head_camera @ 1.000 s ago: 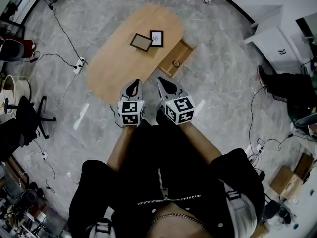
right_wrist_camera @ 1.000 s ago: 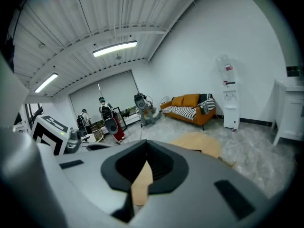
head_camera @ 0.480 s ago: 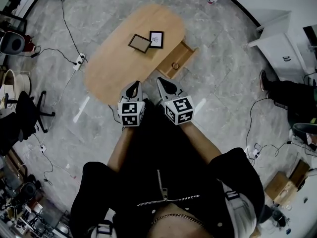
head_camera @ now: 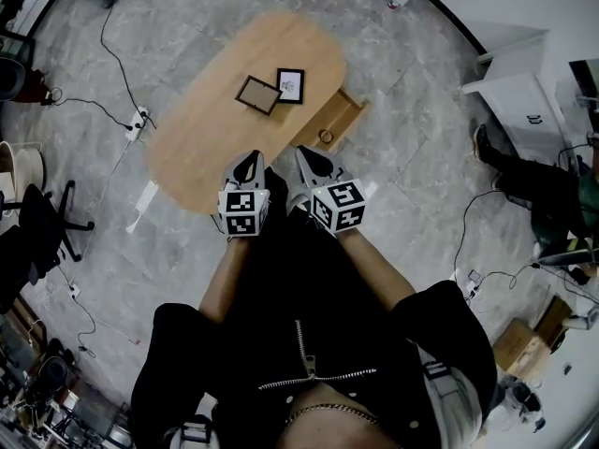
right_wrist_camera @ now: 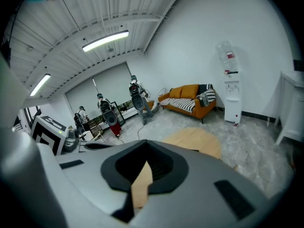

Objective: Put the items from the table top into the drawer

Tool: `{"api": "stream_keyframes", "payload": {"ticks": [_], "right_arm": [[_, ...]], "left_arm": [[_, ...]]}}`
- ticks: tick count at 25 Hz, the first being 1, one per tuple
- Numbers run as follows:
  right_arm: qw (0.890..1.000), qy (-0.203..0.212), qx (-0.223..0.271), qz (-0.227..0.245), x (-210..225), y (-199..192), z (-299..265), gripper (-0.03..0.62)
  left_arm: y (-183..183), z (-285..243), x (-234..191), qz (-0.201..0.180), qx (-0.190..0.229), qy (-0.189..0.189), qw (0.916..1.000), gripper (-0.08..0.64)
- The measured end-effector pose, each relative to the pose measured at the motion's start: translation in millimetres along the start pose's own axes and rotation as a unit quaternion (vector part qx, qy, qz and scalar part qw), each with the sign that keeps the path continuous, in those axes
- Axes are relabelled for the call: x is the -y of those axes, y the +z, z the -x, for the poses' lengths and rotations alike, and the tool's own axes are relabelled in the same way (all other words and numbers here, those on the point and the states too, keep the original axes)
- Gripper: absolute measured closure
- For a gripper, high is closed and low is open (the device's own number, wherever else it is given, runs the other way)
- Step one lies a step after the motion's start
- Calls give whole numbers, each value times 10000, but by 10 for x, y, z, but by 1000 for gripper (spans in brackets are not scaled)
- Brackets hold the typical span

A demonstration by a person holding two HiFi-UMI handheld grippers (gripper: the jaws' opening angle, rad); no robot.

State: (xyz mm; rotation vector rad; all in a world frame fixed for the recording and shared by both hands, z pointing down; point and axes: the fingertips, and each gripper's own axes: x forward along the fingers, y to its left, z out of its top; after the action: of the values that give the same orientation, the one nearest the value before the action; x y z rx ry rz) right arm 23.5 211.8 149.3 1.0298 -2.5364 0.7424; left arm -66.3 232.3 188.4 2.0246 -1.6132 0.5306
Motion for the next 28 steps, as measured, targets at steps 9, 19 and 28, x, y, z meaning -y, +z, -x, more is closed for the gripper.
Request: {"api": "stream_keyframes", "payload": {"ticks": [9, 19, 28], "right_arm": [[9990, -259, -324, -177, 206, 267, -864, 581], [9972, -430, -369, -488, 598, 437, -1444, 581], [9933, -349, -936, -576, 899, 98, -1709, 580]], "left_arm": [[152, -648, -604, 106, -247, -284, 9992, 546], [257, -1310, -1012, 125, -373, -451, 9982, 545], [105, -1651, -1171, 296, -384, -250, 9985, 546]]}}
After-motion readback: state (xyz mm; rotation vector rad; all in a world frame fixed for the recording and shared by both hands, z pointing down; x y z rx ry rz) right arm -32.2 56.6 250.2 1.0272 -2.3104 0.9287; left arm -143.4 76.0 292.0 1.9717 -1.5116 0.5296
